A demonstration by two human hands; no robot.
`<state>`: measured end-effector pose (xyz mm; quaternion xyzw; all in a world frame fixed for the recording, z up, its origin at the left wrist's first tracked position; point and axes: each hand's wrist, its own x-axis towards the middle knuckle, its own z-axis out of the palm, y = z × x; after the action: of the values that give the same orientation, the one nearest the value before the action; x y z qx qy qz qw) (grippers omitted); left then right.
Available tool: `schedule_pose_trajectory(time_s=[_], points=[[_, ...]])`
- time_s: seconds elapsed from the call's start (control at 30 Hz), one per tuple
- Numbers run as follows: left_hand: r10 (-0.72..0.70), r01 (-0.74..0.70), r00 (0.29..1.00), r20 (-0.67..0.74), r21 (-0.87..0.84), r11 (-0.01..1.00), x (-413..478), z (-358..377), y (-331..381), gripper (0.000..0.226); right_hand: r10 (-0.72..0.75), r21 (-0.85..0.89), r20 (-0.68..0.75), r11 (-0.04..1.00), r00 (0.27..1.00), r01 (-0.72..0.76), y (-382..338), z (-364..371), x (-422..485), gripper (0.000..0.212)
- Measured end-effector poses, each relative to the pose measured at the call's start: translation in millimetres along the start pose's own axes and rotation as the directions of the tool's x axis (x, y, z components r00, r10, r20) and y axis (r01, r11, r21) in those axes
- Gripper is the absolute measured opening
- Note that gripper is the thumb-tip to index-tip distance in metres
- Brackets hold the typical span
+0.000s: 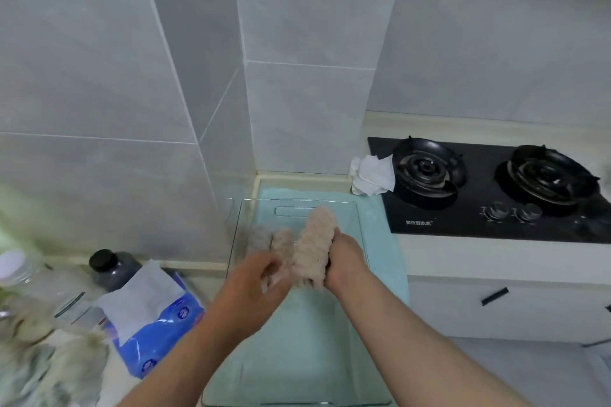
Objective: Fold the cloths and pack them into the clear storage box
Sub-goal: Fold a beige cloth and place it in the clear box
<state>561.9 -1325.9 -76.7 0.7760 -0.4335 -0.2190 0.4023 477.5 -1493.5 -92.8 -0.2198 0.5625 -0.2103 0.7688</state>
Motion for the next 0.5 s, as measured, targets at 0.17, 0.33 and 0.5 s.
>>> schedule_pose_trajectory(time_s=[0.17, 0.33, 0.5], points=[[-0.086, 0.115, 0.964, -0.252, 0.102, 0.988, 28.5, -26.8, -33.4, 0.032, -0.21, -0.318, -0.14, 0.935, 0.968, 0.157, 9.7, 2.0, 51.8, 0.022], [-0.055, 0.084, 0.971, -0.233, 0.118, 0.989, 29.9, -19.9, -42.1, 0.052, -0.285, -0.508, -0.214, 0.85, 0.934, 0.143, 27.6, 1.3, 80.7, 0.019], [0.022, -0.014, 0.986, -0.165, 0.051, 0.999, 21.7, -16.0, -53.2, 0.046, -0.383, -0.583, -0.195, 0.786, 0.903, 0.207, 39.0, 15.5, 95.8, 0.019]])
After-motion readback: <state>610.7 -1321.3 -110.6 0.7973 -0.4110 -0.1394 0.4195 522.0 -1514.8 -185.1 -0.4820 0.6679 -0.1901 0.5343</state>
